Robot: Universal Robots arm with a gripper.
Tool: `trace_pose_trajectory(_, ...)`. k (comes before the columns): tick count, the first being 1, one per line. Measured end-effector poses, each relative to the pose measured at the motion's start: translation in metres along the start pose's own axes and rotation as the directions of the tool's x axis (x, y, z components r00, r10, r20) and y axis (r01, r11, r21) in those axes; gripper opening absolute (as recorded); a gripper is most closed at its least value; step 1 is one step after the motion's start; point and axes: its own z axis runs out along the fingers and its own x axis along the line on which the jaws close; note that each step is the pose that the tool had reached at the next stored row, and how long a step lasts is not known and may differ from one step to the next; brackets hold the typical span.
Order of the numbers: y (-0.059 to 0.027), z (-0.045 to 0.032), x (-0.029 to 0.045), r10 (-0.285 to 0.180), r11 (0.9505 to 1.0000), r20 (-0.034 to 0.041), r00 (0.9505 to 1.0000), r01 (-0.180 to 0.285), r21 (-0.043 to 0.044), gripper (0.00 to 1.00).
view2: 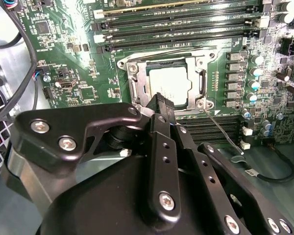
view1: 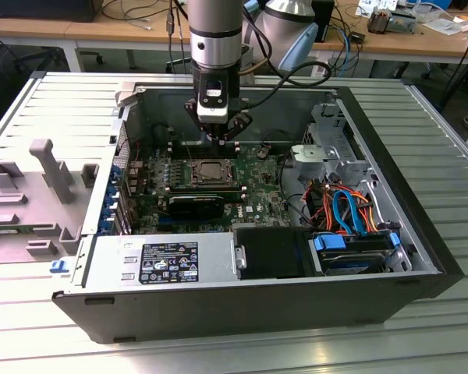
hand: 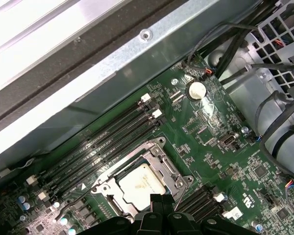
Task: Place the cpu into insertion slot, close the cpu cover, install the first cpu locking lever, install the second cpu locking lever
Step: 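Install the first cpu locking lever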
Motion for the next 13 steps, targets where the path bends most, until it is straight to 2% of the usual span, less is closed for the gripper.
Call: trace_pose_trajectory(13, 0.0000, 0.0000, 0.0000, -0.026, 0.9997, 0.0004, 0.9997, 0.026, -0.0021, 0.11)
